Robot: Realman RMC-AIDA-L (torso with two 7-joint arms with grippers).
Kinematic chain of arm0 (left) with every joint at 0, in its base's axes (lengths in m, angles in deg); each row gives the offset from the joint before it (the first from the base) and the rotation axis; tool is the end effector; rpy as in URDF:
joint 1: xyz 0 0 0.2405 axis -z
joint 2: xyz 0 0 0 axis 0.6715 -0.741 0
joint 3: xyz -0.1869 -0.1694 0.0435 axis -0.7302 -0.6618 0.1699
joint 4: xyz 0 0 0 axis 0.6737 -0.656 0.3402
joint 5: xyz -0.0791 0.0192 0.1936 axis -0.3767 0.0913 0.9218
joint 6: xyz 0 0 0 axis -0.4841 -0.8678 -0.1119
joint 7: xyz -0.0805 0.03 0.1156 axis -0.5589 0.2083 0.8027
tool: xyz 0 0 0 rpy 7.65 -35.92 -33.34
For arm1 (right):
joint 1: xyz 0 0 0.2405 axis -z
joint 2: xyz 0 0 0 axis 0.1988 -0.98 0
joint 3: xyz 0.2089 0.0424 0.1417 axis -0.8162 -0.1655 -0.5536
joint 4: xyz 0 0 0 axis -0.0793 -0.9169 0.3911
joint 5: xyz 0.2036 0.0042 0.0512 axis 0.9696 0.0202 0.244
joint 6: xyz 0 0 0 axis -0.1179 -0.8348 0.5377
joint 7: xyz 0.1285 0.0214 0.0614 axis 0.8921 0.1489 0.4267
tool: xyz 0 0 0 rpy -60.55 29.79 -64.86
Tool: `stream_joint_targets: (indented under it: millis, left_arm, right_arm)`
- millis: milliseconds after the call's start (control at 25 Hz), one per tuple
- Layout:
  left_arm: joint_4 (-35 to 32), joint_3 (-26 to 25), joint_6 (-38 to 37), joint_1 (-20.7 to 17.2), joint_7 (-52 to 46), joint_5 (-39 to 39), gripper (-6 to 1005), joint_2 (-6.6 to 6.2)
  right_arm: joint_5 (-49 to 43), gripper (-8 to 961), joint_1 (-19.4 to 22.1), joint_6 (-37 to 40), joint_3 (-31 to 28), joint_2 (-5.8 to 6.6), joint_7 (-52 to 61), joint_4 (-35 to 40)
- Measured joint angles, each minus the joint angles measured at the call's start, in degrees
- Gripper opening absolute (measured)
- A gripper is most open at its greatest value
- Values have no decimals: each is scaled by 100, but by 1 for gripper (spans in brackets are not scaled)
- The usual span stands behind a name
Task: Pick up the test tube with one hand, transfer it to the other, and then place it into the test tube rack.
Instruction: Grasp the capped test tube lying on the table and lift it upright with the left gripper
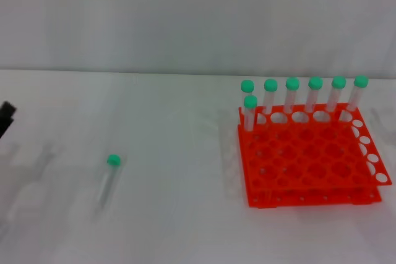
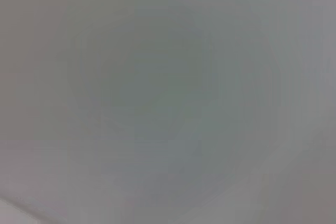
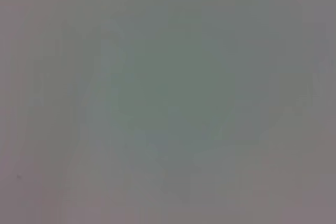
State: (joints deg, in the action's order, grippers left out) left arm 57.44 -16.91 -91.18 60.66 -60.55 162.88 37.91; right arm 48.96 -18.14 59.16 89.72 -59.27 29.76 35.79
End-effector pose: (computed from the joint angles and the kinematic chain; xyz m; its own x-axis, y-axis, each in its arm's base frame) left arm -0.3884 0.2803 0.0527 0.2170 0.0074 0.9762 0.9705 -0.1093 -0.2149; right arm 0.2798 0.3738 0.0347 0.6380 0.3088 -0.7054 -0.6911 -0.1742 -0.7014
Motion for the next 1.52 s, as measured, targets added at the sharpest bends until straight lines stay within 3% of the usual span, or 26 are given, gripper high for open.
stream_joint_targets:
  millis: [80,160,440,560,680,880,1200,1240,1520]
  left_arm:
    - [-720,359,261,87,-1261,540,870,-98]
    - [-1330,809,399,171,-2527,1073,867,-278]
    - [-2650,2274,373,279,-5002,1992,861,-824]
    - [-3134,3070,283,411,-6261,2696,861,-1147]
    - [-3441,3537,101,656,-7284,3511,860,-1344]
    - [-3624,3669,-384,1268,-8413,5067,860,-1452]
    - [-3767,3724,-1136,2102,-8998,6566,860,-1419]
    - [-3737,3837,-1405,2437,-9132,7063,860,-1408]
    - [-3707,4698,-1735,2975,-9559,7710,859,-1308]
  right_arm:
    - [0,870,-12,-4,0,-3,0,-2]
    - [0,870,-29,-5,1,-9,-2,-4]
    - [0,870,-48,-6,25,-22,-7,-4]
    - [-9,870,-48,-6,35,-23,-7,-3]
    - [-10,870,-44,-6,43,-26,-7,-3]
    - [-12,870,-27,-6,79,-39,-7,-3]
    - [-14,869,-8,-5,109,-36,-5,-3]
    - [-14,869,-7,-6,109,-36,-5,-3]
    - [-13,869,-1,-16,119,-44,-6,-4]
